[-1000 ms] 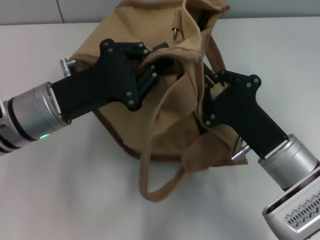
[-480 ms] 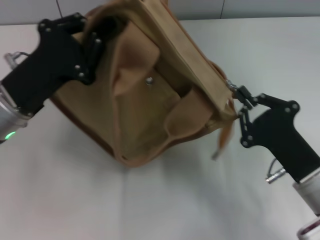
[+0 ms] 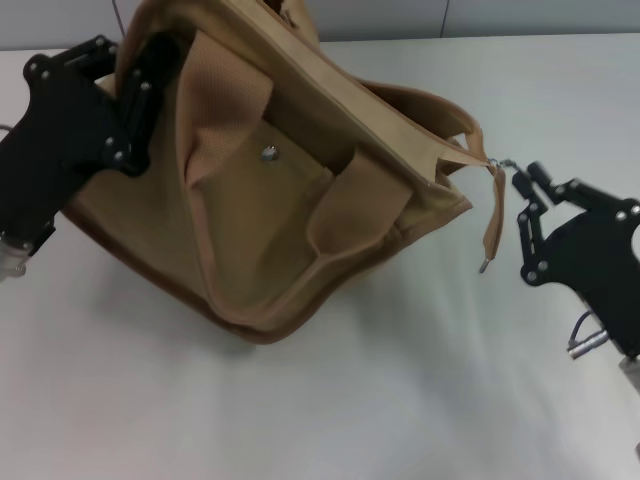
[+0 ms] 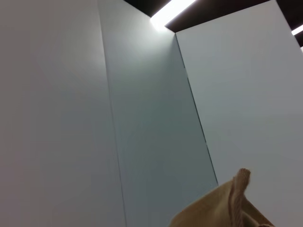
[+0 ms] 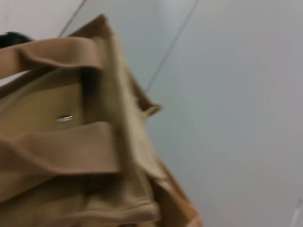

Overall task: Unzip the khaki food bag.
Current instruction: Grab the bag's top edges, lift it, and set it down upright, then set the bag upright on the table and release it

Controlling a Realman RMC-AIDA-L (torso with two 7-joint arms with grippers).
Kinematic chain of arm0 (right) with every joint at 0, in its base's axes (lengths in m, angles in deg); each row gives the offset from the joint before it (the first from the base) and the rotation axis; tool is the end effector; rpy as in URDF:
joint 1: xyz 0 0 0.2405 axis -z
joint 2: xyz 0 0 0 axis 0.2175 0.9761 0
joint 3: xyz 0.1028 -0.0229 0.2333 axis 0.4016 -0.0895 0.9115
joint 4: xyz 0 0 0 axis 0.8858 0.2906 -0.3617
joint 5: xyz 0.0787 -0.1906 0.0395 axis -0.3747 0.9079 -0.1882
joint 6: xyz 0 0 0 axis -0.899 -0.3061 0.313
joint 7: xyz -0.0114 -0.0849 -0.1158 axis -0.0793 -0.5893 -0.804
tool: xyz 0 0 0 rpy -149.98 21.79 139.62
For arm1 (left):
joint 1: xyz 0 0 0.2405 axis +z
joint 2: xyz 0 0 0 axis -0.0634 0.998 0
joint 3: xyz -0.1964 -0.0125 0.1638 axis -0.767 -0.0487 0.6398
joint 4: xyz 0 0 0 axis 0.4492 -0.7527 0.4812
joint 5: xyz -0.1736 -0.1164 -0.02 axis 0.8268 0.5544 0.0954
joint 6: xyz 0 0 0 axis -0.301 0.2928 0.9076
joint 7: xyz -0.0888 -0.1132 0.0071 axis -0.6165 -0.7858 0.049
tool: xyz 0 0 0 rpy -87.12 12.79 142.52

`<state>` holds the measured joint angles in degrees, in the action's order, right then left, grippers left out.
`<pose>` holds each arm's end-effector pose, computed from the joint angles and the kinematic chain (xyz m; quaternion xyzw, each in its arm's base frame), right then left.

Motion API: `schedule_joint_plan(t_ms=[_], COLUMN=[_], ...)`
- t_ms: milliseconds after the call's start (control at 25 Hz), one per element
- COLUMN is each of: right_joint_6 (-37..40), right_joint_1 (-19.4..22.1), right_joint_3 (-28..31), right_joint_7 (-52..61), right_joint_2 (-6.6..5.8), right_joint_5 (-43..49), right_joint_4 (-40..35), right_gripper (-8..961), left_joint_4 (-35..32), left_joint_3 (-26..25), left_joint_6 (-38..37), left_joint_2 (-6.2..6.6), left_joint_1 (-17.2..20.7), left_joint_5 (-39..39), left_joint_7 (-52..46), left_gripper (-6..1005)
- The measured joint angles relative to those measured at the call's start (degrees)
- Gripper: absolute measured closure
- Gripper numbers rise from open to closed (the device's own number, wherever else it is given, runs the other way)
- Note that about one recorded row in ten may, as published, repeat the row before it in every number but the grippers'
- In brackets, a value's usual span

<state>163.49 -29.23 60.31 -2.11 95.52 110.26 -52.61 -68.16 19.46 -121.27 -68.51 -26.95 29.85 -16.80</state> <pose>0.2832 0.2260 -0.0573 -0.7666 -0.0571 0.3017 0.5639 -0.2497 0.2894 0.0138 -0.7800 0.0114 -0.5023 0.3730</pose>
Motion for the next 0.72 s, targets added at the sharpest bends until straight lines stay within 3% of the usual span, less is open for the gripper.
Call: schedule_joint_plan(t_ms=[200,360,640,720], right_joint_6=[0.4,-0.4,-1.8,-2.3], right_joint_1=[-0.5,-1.7,-3.4,-3.9], right_joint_3=[5.7,9.4,9.6,9.7], right_joint_7=[10.3,20.4,22.3,22.3], right_joint_2=[-0.08,-0.08,-0.02,0.03], right_joint_5=[0.0,-0.1,-0.1,-0.1], right_joint_4=[-0.4,-2.9,-3.4,-3.4], right_gripper=[949,809,572,438], left_joint_4=[0.6,4.1,7.9,8.5], left_joint_3=[0.0,-1.5,-7.4,-8.5], left_joint_6=[0.6,1.5,5.4,6.2], left_joint_2=[-0.05,0.05,0.07,0.09], left_joint_1=[3.5,6.9,10.5,11.4], left_joint_5=[0.0,0.1,0.0,0.0], left_joint_7=[1.7,4.0,6.5,6.3], left_gripper=[917,917,917,917])
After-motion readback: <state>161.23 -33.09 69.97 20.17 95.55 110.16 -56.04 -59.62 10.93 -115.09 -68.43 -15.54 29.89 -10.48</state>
